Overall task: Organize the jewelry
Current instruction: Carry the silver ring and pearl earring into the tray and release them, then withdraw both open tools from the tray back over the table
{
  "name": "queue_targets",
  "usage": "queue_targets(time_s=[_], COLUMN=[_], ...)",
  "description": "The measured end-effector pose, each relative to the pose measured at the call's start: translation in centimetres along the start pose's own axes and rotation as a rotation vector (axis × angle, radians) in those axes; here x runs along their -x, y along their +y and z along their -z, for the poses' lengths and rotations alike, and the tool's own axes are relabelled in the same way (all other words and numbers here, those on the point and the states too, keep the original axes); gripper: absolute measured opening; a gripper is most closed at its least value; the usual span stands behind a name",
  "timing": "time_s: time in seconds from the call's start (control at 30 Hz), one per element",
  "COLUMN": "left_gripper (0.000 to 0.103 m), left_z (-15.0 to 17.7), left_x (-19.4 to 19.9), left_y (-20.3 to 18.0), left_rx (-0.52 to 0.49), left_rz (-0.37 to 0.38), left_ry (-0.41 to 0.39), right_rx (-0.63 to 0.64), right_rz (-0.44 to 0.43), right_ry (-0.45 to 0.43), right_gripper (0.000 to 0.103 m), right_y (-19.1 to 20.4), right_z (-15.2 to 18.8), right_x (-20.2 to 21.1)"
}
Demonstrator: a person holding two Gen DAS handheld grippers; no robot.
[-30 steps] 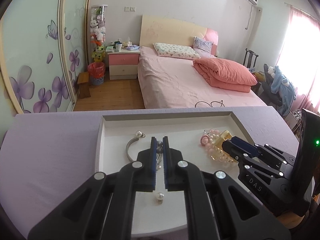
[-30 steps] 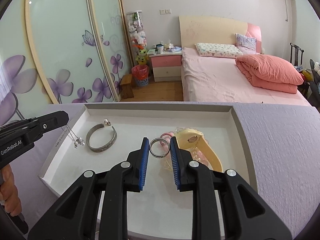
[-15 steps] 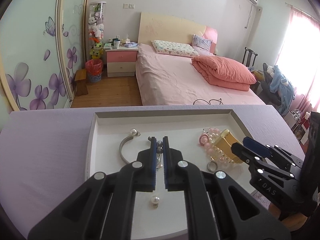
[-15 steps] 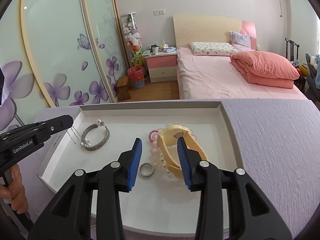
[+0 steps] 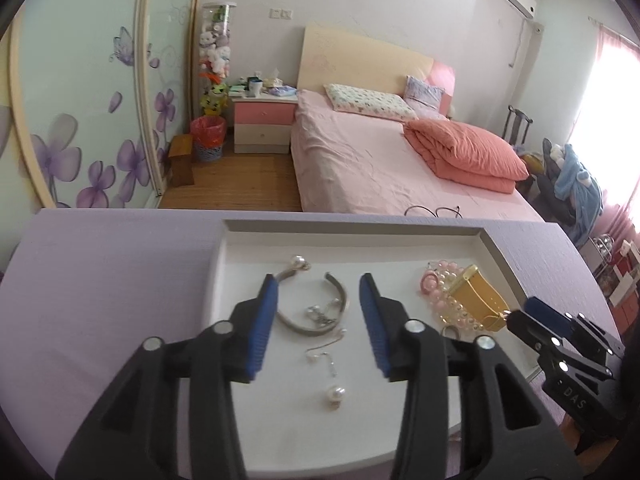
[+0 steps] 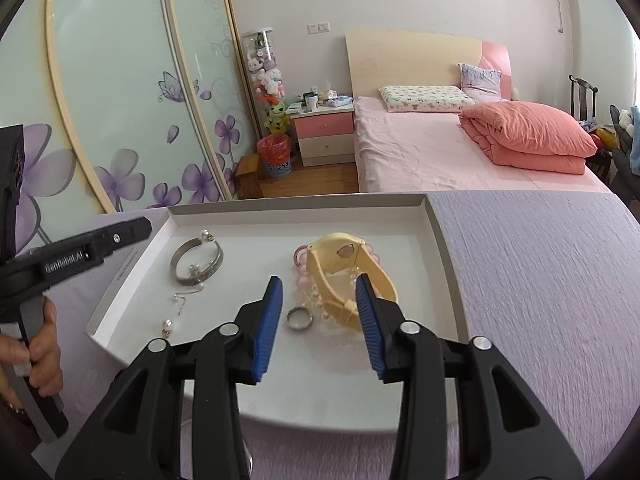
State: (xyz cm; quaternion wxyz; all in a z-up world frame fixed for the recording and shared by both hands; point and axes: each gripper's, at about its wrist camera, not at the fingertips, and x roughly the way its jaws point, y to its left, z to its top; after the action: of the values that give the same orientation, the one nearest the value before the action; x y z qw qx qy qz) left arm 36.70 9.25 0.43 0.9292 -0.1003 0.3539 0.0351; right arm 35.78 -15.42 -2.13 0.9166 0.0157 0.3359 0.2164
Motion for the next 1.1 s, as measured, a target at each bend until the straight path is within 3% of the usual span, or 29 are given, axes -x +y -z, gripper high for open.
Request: queue_targets(time_s=[0.3, 0.6, 0.7, 0.8, 1.1], left_gripper=[0.063, 0.084, 0.087, 0.089, 0.09], left_z=[1.9, 7.3, 9.0, 10.7, 13.4], left_x=[5.3, 10.5, 11.8, 12.9, 14.4], left_y=[3.1, 5.5, 5.9, 5.9, 5.6], left_rx=[0.029, 0.027, 0.028, 0.013, -0.025], left_rz=[-0.061, -0.088, -0.084, -0.086, -0.073], left_ry=[-0.049, -0.075, -0.073, -0.065, -0.049], right_rx=[0.017, 0.03, 0.03, 0.03, 0.069], right_rz=[-0.032, -0.06, -0.06, -0.056, -0.005], right_ry=[-0.022, 0.033, 0.08, 0.127, 0.18], right_gripper=[0.055, 0.07, 0.071, 0.079, 0.087], right_y=[1.6, 3.7, 4.7, 5.6, 7.5], right_z=[1.9, 5.7, 7.3, 8.4, 9.6], right_x=[3.9, 5.3, 4.9, 4.2, 3.5])
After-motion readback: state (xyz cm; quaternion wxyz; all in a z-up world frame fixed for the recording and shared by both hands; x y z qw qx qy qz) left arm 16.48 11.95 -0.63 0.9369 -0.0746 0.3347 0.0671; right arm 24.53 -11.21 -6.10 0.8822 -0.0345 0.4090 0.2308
